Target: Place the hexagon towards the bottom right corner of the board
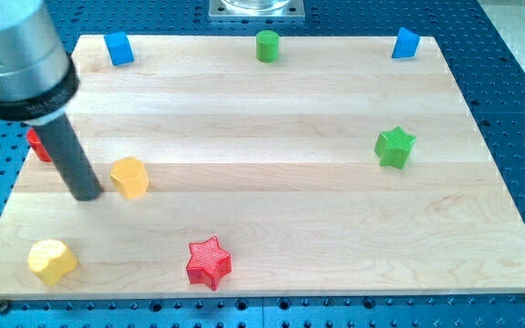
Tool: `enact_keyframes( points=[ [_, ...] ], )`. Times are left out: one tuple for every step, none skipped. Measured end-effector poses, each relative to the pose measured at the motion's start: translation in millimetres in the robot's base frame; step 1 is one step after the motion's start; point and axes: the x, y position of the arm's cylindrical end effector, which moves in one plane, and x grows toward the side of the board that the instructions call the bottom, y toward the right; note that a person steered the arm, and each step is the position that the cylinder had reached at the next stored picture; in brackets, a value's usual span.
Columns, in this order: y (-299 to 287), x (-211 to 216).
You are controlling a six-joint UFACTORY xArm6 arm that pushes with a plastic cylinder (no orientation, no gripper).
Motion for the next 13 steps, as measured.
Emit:
enact_keyframes(
  points=[
    [33, -11],
    [94, -12],
    [118, -11],
    [177, 22],
    [294, 42],
    [258, 36],
    [302, 28],
    [370, 28],
    [394, 20],
    [414, 11],
    [432, 30],
    [432, 71],
    [428, 77]
  ],
)
